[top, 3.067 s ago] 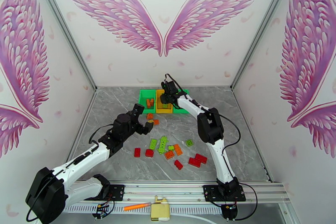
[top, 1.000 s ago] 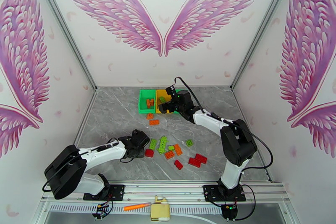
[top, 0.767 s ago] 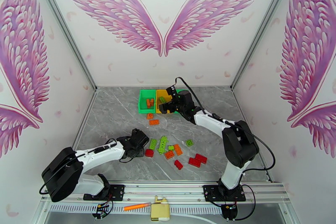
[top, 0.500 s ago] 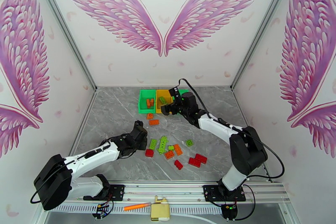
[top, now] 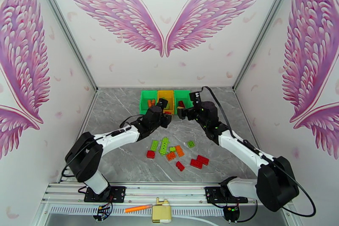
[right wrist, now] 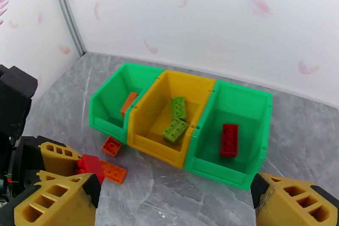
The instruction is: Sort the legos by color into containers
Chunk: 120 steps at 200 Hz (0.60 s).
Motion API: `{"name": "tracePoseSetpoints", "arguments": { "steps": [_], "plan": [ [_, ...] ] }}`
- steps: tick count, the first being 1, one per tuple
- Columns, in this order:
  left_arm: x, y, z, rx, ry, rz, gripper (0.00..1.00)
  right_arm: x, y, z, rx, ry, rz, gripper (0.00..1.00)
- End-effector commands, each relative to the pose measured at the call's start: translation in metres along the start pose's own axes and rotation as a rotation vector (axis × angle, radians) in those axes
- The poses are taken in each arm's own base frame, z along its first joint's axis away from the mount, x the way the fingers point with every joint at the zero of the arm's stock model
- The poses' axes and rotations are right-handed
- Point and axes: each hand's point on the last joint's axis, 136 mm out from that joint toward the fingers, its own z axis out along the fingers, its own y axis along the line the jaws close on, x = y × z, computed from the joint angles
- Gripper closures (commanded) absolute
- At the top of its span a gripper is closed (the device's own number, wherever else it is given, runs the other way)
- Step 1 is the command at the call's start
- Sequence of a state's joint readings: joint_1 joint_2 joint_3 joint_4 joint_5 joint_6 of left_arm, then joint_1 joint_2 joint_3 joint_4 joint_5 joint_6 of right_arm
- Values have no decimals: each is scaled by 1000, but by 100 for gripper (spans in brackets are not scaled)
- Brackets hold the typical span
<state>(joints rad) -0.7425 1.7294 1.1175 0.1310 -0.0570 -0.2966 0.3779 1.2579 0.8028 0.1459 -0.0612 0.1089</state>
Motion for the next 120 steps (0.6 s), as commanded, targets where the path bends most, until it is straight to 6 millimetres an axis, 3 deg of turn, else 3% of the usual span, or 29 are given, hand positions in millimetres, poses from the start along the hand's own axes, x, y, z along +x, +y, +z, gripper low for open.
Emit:
{"name": "tracePoseSetpoints", "arguments": {
  "steps": [1, 14, 20, 56, 120],
  "plan": [
    [-35, -21, 21, 98, -95, 59, 72, 1, -16, -14, 64, -25, 48, 1],
    [-37, -22, 38, 113, -100, 75, 72, 7, -18, -18, 69, -14, 52, 1],
    [-52, -26, 44, 132, -126, 81, 73, 9, -19, -20, 71, -10, 55, 1],
    [-66, -27, 86, 196, -136, 60, 72, 11, -21, -27, 72, -9, 52, 1],
    [-68, -1, 153, 154, -84, 12, 71, 12, -22, -26, 70, -10, 55, 1]
  ]
}}
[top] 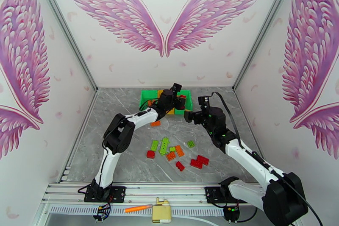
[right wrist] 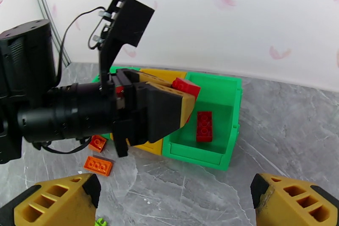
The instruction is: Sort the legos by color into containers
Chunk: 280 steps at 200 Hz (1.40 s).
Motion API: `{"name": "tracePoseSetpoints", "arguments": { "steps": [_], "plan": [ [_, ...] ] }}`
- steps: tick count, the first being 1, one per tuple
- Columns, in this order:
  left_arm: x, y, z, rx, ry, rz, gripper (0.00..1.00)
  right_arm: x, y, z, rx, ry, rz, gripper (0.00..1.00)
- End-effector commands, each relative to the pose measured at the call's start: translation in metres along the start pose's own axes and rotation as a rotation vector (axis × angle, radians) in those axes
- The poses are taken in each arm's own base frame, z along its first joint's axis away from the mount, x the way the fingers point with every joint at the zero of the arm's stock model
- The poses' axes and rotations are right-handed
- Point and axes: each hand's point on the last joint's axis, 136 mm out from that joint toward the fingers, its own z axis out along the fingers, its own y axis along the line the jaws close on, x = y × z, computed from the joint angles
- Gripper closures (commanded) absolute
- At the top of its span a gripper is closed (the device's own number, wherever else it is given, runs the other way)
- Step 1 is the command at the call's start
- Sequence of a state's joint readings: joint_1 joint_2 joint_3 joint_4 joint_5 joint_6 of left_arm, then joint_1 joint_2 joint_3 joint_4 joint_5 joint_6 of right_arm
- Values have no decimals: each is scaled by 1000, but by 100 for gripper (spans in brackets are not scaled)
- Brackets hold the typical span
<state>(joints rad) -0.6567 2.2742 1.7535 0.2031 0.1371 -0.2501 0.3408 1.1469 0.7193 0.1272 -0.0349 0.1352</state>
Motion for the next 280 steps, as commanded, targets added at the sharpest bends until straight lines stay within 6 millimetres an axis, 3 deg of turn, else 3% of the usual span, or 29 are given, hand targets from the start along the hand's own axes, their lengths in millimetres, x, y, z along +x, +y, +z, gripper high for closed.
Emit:
{"name": "tracePoseSetpoints", "arguments": {
  "steps": [1, 83, 141, 190, 229, 273, 275, 280],
  "plan": [
    [5, 6, 17, 0, 43, -10, 71, 4, -4, -1, 11, 7, 18, 1],
    [15, 32, 51, -79, 107, -34, 68, 3, -1, 1, -5, 10, 33, 1],
    [-5, 25, 43, -70, 80, -15, 49, -3, 2, 0, -18, -3, 42, 1],
    [-36, 10, 3, -35, 18, 6, 27, 3, -3, -9, 20, 59, 47, 1],
    [-56, -7, -46, 2, -60, 45, 17, 28, -12, -21, 70, 211, 10, 1],
    [-43, -28, -113, 91, -96, 154, 7, 58, -17, -41, 115, 374, -2, 1],
    [-49, -30, -117, 97, -112, 164, 6, 60, -18, -42, 121, 384, -3, 1],
    [-35, -30, -124, 103, -88, 176, 3, 62, -19, -44, 131, 400, -4, 1]
  ]
}}
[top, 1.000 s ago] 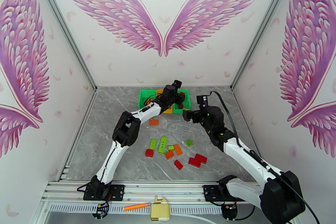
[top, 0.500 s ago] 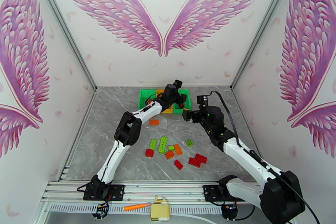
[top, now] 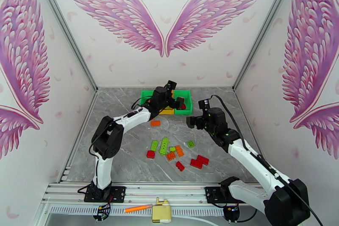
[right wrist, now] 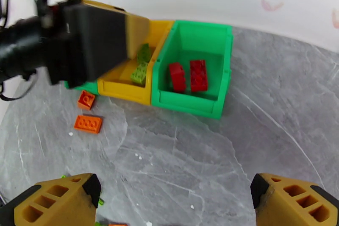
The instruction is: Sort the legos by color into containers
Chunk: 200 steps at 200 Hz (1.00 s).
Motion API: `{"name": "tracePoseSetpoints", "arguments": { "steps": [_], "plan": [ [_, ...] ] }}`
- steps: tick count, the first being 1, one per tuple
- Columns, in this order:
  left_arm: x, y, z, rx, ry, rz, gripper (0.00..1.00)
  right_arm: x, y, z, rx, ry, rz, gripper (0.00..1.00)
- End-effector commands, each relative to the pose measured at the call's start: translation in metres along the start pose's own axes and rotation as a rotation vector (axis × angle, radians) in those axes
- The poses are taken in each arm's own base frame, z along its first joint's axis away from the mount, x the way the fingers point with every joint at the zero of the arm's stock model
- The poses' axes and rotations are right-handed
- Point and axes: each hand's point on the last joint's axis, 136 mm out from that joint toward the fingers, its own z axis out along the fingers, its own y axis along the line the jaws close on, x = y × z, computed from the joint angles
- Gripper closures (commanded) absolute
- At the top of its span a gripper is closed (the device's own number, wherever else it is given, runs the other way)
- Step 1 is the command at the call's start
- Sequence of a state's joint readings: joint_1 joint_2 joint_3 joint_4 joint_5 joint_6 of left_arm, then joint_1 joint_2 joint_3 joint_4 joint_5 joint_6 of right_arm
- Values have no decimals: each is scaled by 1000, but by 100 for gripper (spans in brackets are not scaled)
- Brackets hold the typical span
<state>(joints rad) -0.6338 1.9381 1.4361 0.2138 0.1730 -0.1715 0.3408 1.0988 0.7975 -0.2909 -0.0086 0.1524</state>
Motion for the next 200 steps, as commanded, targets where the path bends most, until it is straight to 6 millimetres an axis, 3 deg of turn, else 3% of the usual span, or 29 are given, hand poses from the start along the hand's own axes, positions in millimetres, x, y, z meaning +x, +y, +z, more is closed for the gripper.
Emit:
{"name": "tracePoseSetpoints", "arguments": {
  "steps": [1, 8, 45, 87, 143, 200],
  "plan": [
    [-6, -18, -38, 83, -59, 102, 2, 20, -11, -13, 70, 119, -23, 1],
    [-5, -22, -50, 96, -64, 129, 1, 25, -13, -14, 82, 148, -22, 1],
    [37, -42, -105, 191, 24, 258, 1, 52, -11, -13, 87, 268, -23, 1],
    [70, -65, -148, 299, 99, 347, 1, 82, -5, -3, 102, 428, -62, 1],
    [95, -77, -162, 366, 217, 397, 1, 134, 9, 18, 101, 666, -106, 5],
    [97, -82, -161, 399, 212, 413, 1, 161, 16, 40, 102, 770, -115, 15]
  ]
}}
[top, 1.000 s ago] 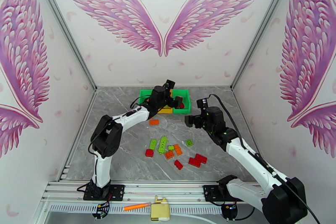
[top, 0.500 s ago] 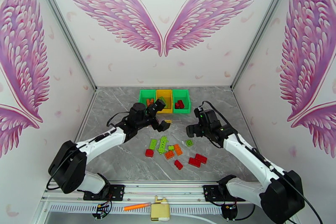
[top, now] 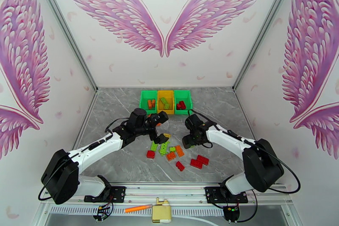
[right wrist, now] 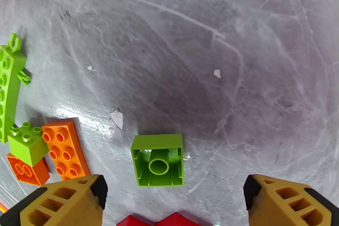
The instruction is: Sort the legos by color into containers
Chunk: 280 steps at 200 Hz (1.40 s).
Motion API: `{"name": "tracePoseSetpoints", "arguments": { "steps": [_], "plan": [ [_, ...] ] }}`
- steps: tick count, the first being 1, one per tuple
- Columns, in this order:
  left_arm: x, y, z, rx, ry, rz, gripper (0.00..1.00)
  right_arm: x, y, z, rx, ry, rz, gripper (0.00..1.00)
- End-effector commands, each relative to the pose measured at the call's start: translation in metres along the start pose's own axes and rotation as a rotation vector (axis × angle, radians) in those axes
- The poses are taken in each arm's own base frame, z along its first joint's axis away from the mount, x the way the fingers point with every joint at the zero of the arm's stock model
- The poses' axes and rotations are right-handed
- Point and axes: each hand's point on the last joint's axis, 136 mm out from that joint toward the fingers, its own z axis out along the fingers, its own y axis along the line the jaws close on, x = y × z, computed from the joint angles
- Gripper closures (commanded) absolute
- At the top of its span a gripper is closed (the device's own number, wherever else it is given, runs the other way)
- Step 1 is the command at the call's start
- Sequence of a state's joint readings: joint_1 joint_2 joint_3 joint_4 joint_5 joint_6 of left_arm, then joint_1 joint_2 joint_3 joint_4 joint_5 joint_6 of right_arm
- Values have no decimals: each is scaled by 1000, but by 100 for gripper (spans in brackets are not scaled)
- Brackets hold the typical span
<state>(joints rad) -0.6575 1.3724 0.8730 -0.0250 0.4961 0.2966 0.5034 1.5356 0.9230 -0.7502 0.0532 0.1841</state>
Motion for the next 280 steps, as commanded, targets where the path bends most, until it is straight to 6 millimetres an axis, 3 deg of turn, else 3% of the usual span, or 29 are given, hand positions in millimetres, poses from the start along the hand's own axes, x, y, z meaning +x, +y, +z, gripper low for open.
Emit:
{"name": "tracePoseSetpoints", "arguments": {
  "steps": [1, 66, 118, 187, 218, 280],
  "plan": [
    [-2, -8, -1, 38, 1, 24, 1, -7, 3, 3, 3, 12, 12, 16],
    [-1, -8, -1, 42, 4, 28, 1, -10, 9, 22, -16, 43, 13, 43],
    [1, -8, 0, 41, 8, 30, 1, -9, 9, 24, -16, 41, 16, 61],
    [-5, -8, -6, 30, -12, 27, 1, -23, 10, 2, -33, -57, 22, 65],
    [-7, -8, -16, 10, -26, -8, 1, -54, 14, -22, -57, -194, 17, 66],
    [-5, -7, -43, -95, -52, -45, 1, -160, 32, -76, -123, -516, 20, 67]
  ]
}}
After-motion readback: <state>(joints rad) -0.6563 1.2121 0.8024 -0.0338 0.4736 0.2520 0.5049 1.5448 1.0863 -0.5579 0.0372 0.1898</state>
